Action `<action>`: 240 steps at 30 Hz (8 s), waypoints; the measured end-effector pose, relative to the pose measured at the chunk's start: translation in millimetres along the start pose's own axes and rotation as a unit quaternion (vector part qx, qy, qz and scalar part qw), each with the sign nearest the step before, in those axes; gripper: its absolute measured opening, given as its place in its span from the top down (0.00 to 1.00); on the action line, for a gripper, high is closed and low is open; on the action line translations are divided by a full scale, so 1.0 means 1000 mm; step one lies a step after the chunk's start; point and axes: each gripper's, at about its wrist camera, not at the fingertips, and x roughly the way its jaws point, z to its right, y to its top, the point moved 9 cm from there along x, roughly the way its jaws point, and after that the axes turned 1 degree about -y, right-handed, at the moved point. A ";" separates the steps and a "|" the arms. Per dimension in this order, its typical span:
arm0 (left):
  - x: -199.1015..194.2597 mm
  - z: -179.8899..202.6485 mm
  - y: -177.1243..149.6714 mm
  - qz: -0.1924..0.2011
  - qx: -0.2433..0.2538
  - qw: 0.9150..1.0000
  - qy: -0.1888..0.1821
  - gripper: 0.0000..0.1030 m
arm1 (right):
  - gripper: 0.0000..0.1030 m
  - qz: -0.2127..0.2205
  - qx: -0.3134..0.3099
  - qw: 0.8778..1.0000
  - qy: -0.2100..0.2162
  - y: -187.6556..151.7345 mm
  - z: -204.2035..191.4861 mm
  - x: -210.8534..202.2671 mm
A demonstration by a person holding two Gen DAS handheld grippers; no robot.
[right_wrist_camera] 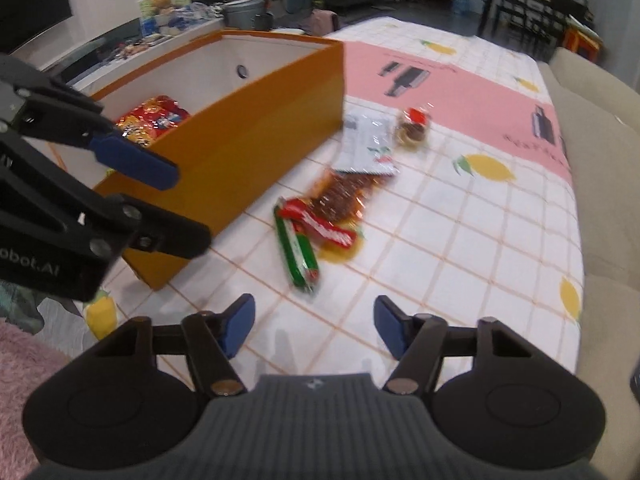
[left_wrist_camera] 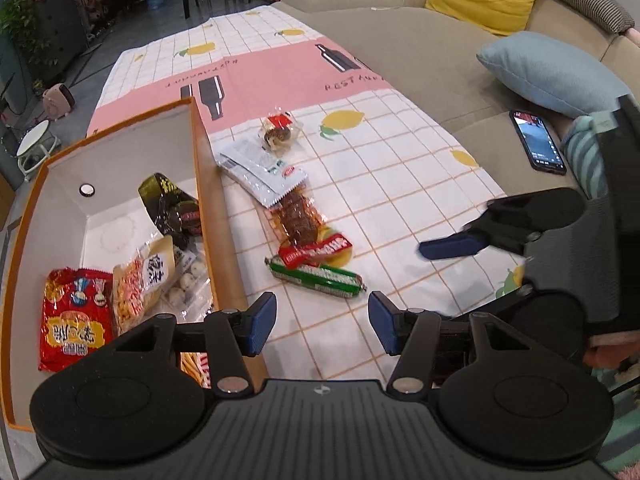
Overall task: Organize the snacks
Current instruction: 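Move both tools back over the remaining snacks on the tablecloth, then grasp the green sausage stick with the right tool while the left grasps the jerky pack, then carry both items over the box and open both tools to release them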
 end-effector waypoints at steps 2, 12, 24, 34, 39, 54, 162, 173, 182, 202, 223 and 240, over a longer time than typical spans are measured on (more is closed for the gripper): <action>0.000 -0.003 0.003 0.001 -0.002 1.000 0.000 0.39 | 0.50 0.002 -0.011 1.000 0.007 0.005 -0.004 0.008; 0.006 -0.014 0.012 0.006 -0.014 1.000 0.000 0.43 | 0.73 -0.023 -0.051 0.998 0.019 0.021 -0.012 0.058; 0.016 -0.003 0.027 0.016 -0.030 0.999 -0.021 0.44 | 0.81 -0.071 -0.044 0.996 -0.015 0.004 0.014 0.053; 0.051 0.019 0.034 0.008 -0.037 0.999 -0.016 0.44 | 0.81 -0.118 -0.012 0.990 -0.075 -0.025 0.076 0.030; 0.071 0.028 0.042 0.020 0.009 1.000 -0.006 0.43 | 0.81 -0.110 0.039 0.989 -0.090 -0.022 0.100 0.032; 0.122 0.048 0.043 0.031 0.110 0.992 0.050 0.57 | 0.79 -0.073 0.031 0.994 -0.076 -0.005 0.110 0.051; -0.001 -0.009 0.045 0.077 -0.201 0.976 -0.022 0.46 | 0.82 0.015 0.122 0.991 -0.049 0.035 0.054 -0.035; -0.062 -0.067 0.059 0.119 -0.209 0.971 -0.003 0.46 | 0.82 0.066 0.104 0.992 -0.009 0.094 0.010 -0.063; -0.077 -0.123 0.057 0.108 -0.193 0.975 0.036 0.46 | 0.82 0.074 0.068 0.994 0.032 0.143 -0.039 -0.050; 0.000 -0.183 0.034 -0.002 -0.148 0.988 0.047 0.46 | 0.82 -0.002 -0.016 1.000 0.022 0.178 -0.087 0.050; 0.054 -0.200 0.017 -0.086 -0.136 0.986 0.051 0.45 | 0.82 -0.043 -0.093 0.995 0.003 0.170 -0.099 0.103; 0.029 -0.202 0.023 -0.060 -0.143 0.986 0.060 0.34 | 0.64 -0.029 -0.076 0.997 0.005 0.176 -0.094 0.084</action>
